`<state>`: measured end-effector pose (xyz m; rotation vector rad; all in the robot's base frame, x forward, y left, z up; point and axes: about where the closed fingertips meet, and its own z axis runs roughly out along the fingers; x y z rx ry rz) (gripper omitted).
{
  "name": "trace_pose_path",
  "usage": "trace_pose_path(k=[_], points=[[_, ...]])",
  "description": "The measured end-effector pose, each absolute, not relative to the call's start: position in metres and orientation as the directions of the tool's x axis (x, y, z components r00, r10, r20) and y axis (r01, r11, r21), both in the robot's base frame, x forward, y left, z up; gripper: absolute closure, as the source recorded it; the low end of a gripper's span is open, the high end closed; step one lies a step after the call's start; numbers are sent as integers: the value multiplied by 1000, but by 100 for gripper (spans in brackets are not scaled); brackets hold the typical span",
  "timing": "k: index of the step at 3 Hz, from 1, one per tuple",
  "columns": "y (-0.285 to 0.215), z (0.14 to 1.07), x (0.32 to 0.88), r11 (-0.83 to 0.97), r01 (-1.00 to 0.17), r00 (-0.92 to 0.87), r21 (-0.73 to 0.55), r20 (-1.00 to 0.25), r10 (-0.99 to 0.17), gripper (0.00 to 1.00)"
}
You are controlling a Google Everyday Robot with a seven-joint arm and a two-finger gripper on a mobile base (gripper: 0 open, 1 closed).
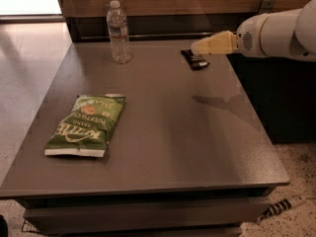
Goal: Pick rxbar chocolate
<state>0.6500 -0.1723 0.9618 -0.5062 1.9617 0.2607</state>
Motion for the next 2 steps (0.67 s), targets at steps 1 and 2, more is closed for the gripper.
trace_pose_path(k=[1, 2], points=[[-178, 935, 704, 914, -405, -436, -18, -875, -210, 0], [-181, 906, 740, 936, -353, -495, 14, -851, -174, 0]])
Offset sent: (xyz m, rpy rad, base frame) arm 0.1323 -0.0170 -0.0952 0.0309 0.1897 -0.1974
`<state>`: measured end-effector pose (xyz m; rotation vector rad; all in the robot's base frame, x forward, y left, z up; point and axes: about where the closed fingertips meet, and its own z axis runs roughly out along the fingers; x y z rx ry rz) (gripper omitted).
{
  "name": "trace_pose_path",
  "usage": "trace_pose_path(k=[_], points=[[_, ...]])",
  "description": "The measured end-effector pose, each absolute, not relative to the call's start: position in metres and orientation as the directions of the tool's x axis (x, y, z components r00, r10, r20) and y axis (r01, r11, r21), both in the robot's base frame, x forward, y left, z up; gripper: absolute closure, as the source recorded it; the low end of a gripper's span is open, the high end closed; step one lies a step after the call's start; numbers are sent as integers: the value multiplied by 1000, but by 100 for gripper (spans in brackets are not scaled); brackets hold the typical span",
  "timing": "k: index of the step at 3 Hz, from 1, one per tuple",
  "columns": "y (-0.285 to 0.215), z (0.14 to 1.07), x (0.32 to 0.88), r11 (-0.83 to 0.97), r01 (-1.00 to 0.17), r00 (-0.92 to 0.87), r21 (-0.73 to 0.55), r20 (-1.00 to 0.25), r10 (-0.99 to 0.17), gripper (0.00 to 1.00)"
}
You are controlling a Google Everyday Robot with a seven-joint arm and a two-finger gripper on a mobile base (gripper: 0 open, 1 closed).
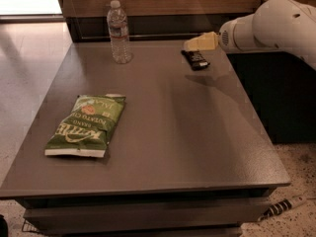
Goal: Pick rxbar chocolate
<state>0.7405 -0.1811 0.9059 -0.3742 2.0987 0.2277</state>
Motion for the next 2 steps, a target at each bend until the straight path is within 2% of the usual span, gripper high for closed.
trace_pose_path(k=[2], points=[[-178, 861, 776, 953, -299, -546, 59, -829, -120, 0]])
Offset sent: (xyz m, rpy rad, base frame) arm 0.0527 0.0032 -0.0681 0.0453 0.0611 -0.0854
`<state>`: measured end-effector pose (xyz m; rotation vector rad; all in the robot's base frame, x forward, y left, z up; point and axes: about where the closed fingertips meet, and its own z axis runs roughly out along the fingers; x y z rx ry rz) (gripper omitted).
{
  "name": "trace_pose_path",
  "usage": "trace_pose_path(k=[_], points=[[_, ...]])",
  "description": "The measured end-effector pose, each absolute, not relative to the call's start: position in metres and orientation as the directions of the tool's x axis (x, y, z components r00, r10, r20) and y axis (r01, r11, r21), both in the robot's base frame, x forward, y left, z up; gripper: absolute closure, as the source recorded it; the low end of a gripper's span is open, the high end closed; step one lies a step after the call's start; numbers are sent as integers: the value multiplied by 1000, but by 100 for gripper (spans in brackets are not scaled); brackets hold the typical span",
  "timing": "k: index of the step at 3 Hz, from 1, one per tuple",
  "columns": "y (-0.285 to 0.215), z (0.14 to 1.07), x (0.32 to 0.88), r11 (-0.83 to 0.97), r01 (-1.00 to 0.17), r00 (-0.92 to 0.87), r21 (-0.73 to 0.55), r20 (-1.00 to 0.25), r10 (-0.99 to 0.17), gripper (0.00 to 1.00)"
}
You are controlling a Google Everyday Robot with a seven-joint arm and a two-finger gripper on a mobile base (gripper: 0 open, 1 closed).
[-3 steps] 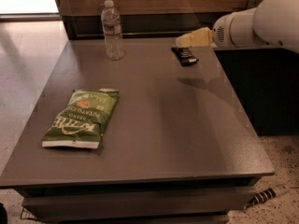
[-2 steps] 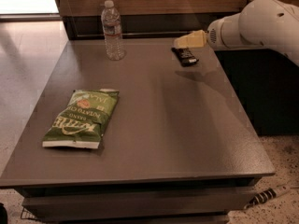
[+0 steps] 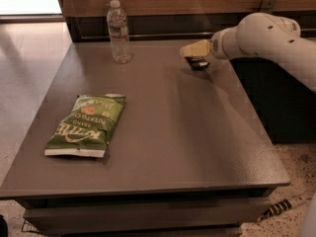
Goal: Pick rxbar chocolate
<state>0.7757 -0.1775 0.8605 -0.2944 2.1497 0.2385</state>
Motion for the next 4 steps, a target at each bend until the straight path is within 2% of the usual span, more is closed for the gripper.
trace_pose_path(k=[4], points=[[-144, 814, 813, 943, -318, -572, 97, -813, -109, 0]])
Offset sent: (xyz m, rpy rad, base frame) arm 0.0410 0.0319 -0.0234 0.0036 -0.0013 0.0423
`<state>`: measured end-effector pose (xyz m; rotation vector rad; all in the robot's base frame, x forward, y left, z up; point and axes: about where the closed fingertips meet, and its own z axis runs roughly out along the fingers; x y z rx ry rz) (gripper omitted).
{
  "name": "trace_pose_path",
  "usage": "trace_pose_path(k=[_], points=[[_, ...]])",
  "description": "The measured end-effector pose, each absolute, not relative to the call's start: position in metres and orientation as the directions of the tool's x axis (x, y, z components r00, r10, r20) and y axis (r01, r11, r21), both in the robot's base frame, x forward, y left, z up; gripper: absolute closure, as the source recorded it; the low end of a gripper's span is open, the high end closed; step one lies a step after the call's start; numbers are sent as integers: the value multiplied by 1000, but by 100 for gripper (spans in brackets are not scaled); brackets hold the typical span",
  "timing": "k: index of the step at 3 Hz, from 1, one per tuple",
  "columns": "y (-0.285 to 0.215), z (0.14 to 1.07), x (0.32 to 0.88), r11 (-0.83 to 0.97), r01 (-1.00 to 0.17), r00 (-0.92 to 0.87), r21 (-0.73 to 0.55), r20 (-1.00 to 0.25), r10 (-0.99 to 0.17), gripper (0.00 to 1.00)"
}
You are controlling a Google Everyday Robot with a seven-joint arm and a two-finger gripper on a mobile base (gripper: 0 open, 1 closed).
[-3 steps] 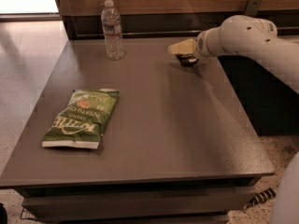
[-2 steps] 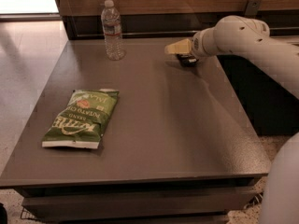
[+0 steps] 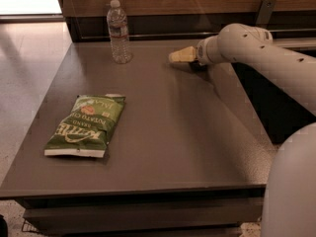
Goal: Pick rxbar chocolate
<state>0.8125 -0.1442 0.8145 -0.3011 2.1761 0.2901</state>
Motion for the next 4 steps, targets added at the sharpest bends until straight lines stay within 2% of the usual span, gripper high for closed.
trace_pose_path(k=[1, 4], points=[[-151, 804, 810, 951, -290, -587, 107, -805, -89, 2], [-151, 813, 810, 951, -291, -587, 107, -805, -89, 72]])
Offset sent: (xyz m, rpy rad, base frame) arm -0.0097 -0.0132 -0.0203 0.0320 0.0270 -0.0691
